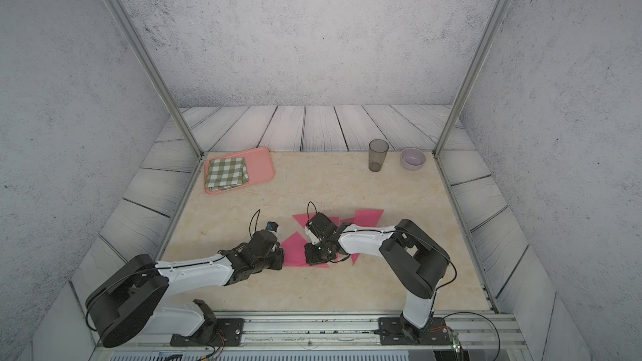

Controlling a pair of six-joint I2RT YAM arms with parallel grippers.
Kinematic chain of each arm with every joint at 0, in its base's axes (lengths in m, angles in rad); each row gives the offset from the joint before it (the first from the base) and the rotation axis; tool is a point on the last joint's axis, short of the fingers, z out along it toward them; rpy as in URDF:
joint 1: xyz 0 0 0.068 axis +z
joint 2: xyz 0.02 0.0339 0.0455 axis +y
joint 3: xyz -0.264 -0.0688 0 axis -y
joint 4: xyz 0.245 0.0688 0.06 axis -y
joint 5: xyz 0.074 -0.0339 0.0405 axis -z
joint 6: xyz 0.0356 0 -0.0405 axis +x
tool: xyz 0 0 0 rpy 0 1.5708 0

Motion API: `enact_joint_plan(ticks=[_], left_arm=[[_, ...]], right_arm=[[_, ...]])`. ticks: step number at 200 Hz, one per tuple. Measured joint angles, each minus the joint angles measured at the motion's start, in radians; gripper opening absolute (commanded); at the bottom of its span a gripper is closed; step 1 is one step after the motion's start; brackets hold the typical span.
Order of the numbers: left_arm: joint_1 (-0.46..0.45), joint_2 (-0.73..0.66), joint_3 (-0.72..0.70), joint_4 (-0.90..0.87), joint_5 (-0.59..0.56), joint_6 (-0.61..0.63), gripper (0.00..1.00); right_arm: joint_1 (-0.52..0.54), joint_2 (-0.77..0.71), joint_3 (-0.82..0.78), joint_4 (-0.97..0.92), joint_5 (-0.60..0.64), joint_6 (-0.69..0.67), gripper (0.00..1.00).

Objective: Fold the square paper diagonally
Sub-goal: Fold the paper at the center of the board.

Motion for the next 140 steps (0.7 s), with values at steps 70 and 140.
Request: enact_joint_plan(ticks=[70,140], left_arm=[[0.0,0.026,0.019,0.001,-0.027,-0.014,0.0],[0.0,0.059,0.046,0.001,-0.048,-0.013,0.0]], right_arm=[[-0.008,-0.095,-0.064,-0.12,0.071,-0.004,0.16],[-0.007,-0.234,0.035,-0.259,0.048,-0.002,0.13]])
